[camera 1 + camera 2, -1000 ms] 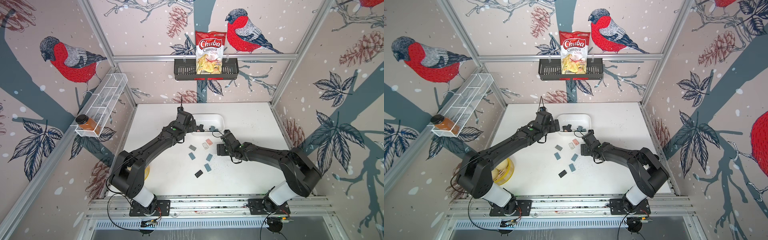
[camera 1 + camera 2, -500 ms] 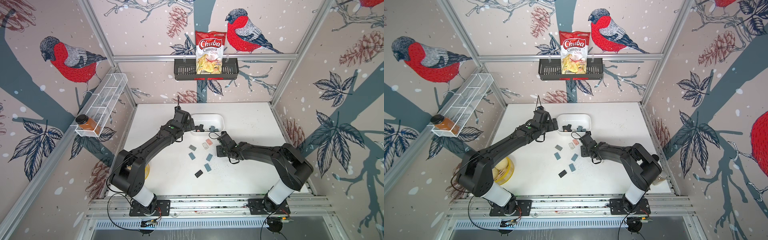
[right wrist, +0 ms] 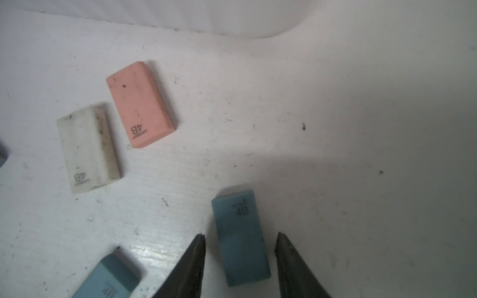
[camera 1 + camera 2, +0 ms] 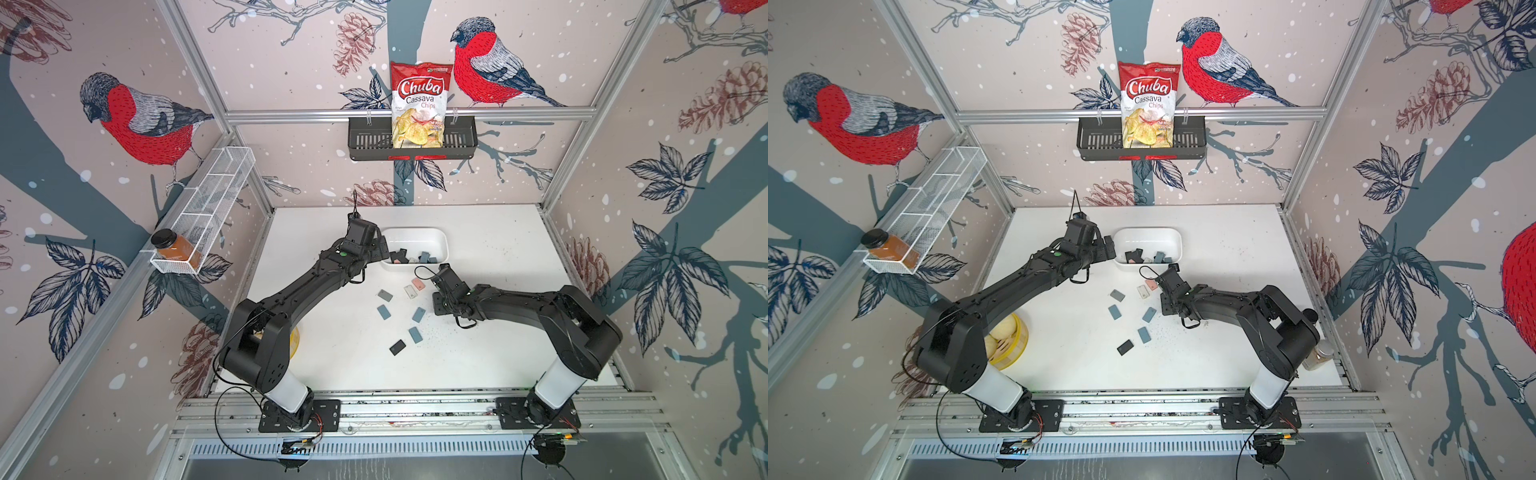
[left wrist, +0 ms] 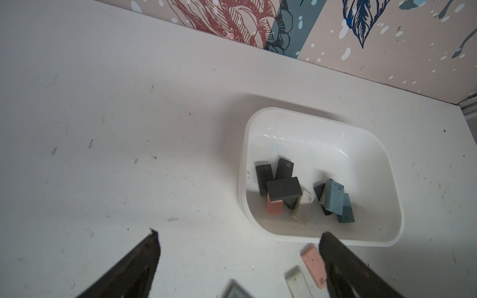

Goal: Put the eraser in the storage box
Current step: Pick up the eraser from the center of the board.

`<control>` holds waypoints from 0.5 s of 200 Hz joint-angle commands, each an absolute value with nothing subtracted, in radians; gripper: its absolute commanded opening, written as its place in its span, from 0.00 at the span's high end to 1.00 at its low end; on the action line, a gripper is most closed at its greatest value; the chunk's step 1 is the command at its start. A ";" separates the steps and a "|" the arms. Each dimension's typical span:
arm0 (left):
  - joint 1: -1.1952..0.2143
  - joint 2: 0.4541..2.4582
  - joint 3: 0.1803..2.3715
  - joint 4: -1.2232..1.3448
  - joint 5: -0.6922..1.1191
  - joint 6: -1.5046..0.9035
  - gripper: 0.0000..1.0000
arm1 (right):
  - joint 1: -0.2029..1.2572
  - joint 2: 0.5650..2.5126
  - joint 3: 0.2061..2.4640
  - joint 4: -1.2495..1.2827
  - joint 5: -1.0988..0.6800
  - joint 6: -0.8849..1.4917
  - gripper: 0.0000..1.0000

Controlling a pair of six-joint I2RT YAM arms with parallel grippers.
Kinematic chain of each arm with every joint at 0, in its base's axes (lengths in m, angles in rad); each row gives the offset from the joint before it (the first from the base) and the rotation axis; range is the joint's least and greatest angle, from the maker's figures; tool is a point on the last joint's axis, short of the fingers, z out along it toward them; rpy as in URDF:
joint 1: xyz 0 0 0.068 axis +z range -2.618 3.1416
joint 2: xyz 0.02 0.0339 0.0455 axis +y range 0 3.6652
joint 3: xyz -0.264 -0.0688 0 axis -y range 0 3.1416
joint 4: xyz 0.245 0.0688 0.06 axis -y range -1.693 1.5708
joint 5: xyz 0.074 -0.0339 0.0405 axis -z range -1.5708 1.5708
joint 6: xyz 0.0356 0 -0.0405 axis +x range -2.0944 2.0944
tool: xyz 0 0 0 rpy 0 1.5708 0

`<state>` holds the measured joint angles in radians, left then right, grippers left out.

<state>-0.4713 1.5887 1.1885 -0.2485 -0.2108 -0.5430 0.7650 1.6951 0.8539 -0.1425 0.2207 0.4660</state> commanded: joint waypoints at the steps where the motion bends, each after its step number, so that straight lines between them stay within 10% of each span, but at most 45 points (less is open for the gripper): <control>1: -0.467 1.589 1.197 -0.248 -0.204 -0.543 0.03 | 0.770 1.698 0.854 -0.155 0.233 0.456 0.55; 100: -0.465 1.595 1.200 -0.252 -0.198 -0.546 0.03 | 0.785 1.699 0.855 -0.165 0.229 0.460 0.71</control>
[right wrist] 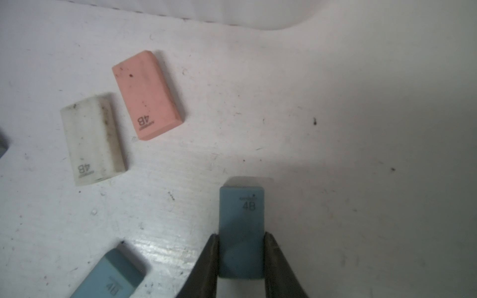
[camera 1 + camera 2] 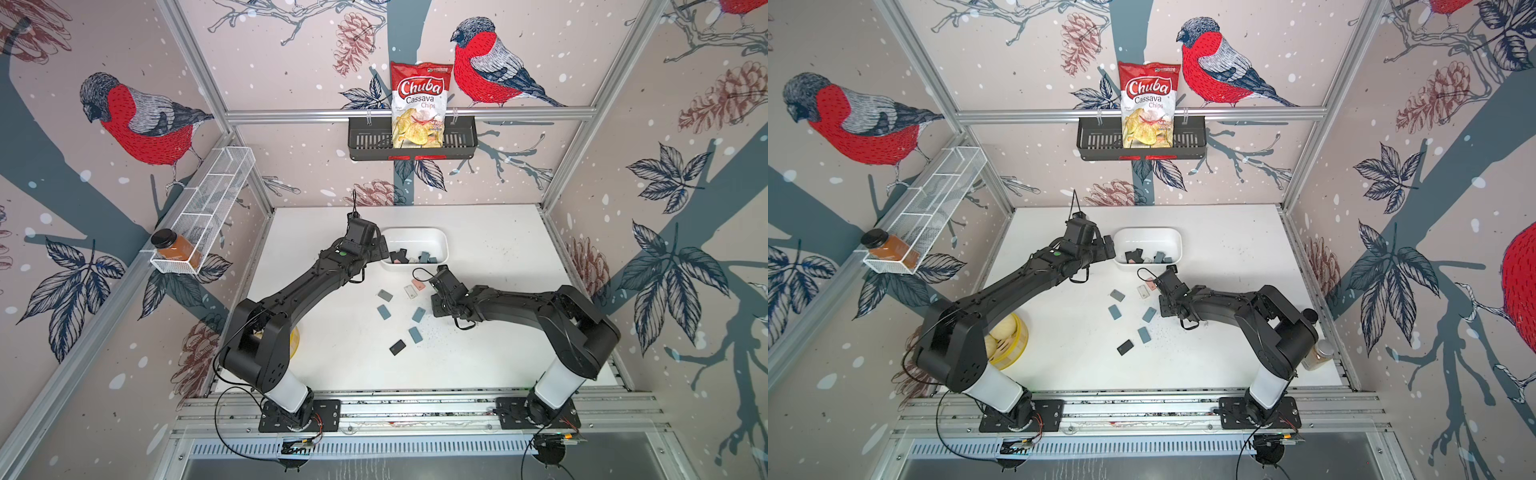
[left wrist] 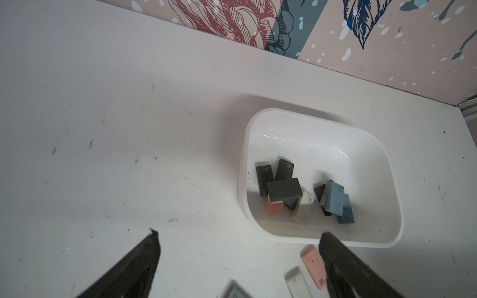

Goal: Put the eraser in the storage box
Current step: Pick up the eraser from the center of the board.

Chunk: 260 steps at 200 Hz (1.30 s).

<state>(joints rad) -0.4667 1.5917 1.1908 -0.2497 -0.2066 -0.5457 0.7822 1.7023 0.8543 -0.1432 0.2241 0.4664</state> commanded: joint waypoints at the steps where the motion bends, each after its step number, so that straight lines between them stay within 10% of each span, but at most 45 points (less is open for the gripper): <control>1: -0.464 1.595 1.200 -0.252 -0.197 -0.546 0.03 | 0.785 1.700 0.854 -0.165 0.229 0.462 0.71; 260: -0.464 1.648 1.231 -0.294 -0.165 -0.550 0.03 | 0.779 1.534 0.920 -0.263 0.277 0.464 0.83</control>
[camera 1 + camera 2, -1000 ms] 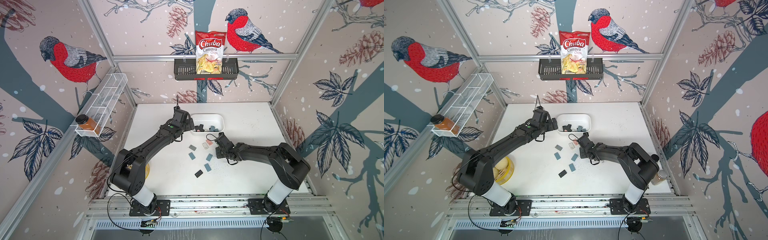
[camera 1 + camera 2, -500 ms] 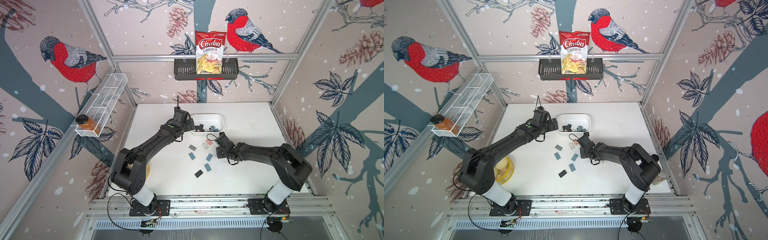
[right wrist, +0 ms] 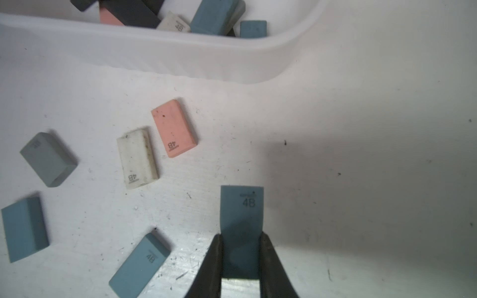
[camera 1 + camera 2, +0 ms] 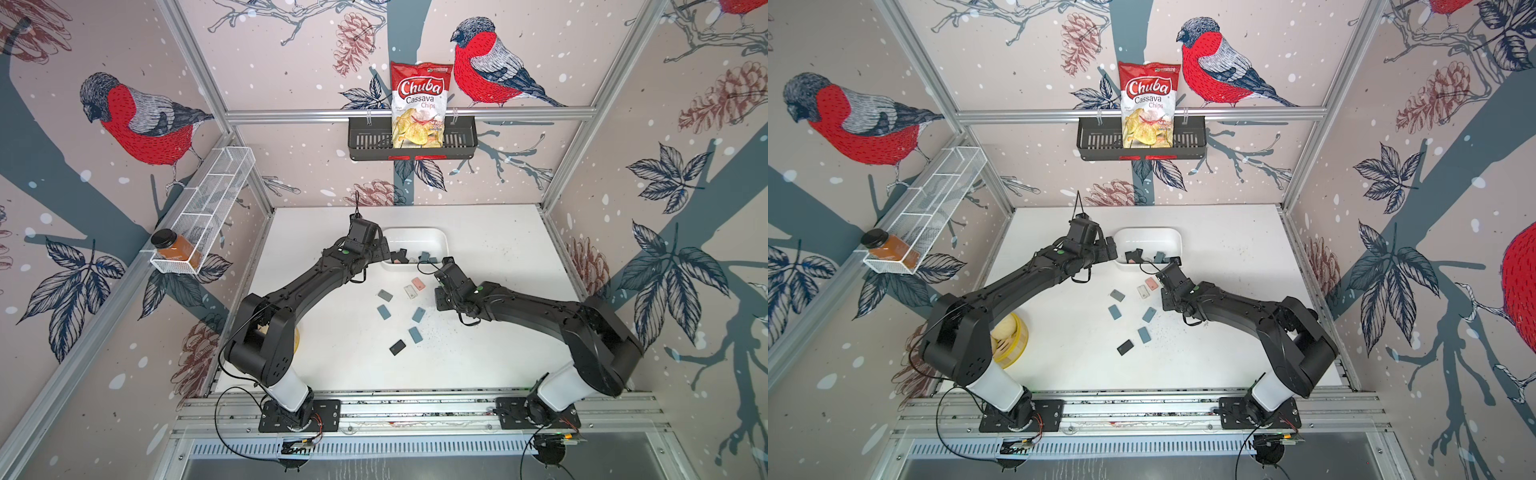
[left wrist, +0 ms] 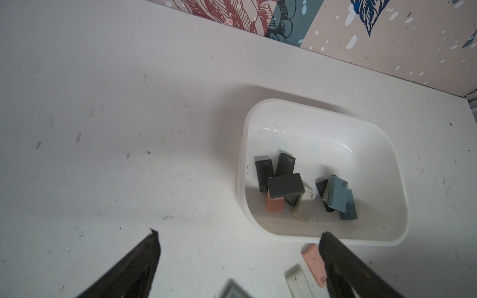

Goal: Put the eraser in the storage box
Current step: Pick up the eraser from the center of the board, then place the eraser in the storage box.

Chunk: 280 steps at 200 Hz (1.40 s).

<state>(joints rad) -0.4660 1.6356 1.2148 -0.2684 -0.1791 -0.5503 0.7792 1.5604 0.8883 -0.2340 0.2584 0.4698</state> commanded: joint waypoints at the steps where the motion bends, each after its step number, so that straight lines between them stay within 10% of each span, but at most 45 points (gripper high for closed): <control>1: -0.464 1.648 1.231 -0.295 -0.164 -0.550 0.03 | 0.779 1.532 0.921 -0.264 0.277 0.464 0.83; 280: -0.465 1.651 1.234 -0.297 -0.149 -0.549 0.03 | 0.596 1.970 1.486 -0.382 0.126 0.400 0.71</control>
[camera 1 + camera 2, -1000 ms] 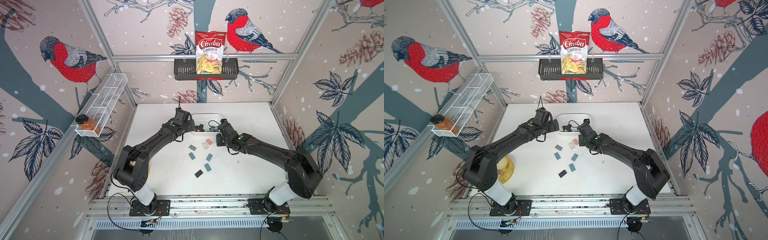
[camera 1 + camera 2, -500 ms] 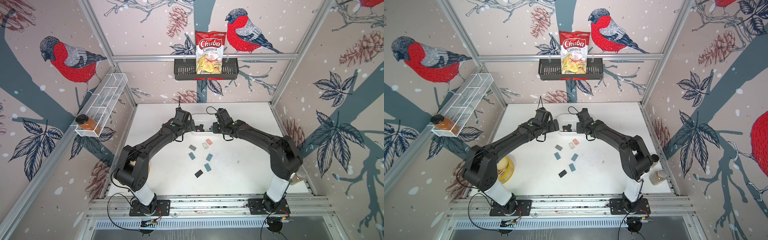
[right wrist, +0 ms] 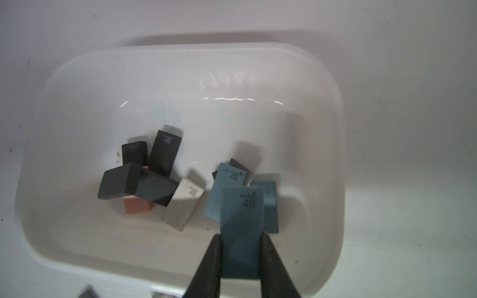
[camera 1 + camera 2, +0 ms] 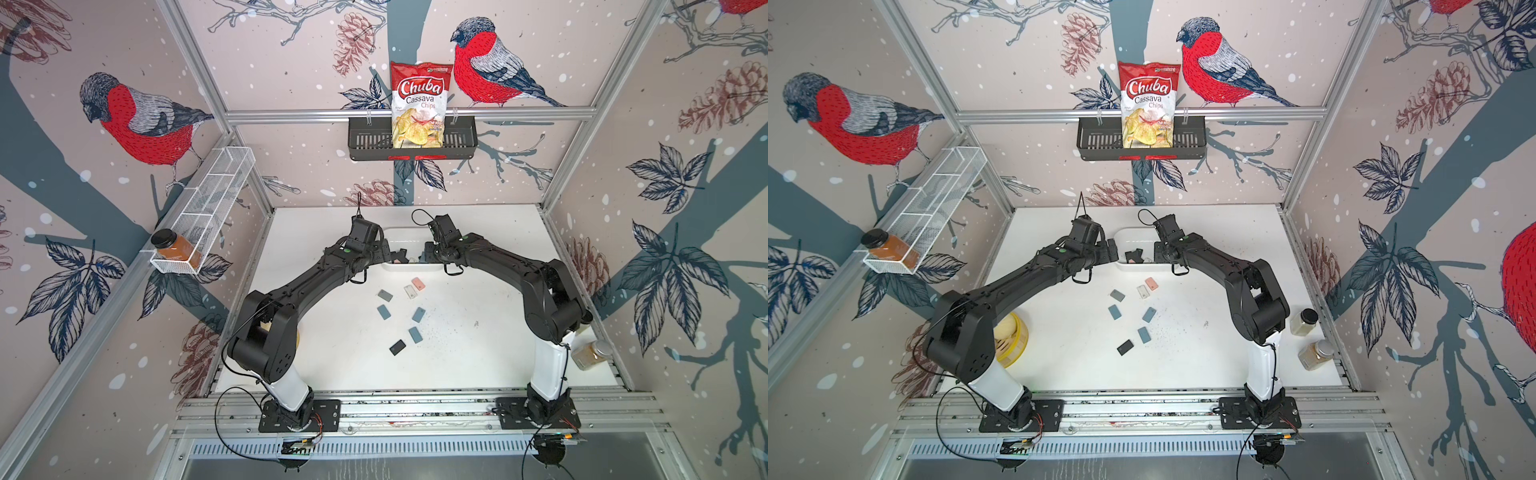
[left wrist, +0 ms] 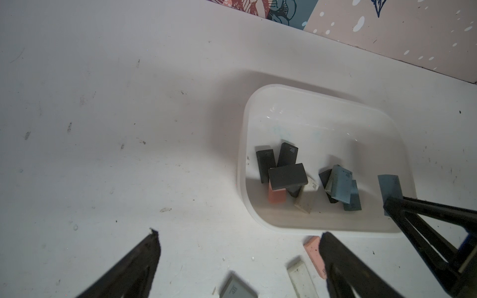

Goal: Put the eraser in the storage box
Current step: Place the eraser in the storage box.

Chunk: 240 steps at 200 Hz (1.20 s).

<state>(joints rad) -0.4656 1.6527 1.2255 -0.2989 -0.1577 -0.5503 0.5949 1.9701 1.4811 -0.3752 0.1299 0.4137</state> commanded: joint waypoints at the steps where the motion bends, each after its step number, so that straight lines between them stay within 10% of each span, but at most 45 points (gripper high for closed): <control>1: -0.465 1.651 1.234 -0.296 -0.149 -0.549 0.03 | 0.596 1.970 1.486 -0.381 0.125 0.399 0.71; 98: -0.465 1.658 1.236 -0.298 -0.145 -0.549 0.03 | 0.600 1.928 1.475 -0.381 0.125 0.409 0.52; 176: -0.464 1.685 1.237 -0.303 -0.158 -0.550 0.03 | 0.645 1.663 1.308 -0.314 0.190 0.436 0.00; 240: -0.468 1.728 1.266 -0.359 -0.160 -0.596 0.03 | 0.675 1.351 1.089 -0.307 0.244 0.453 0.00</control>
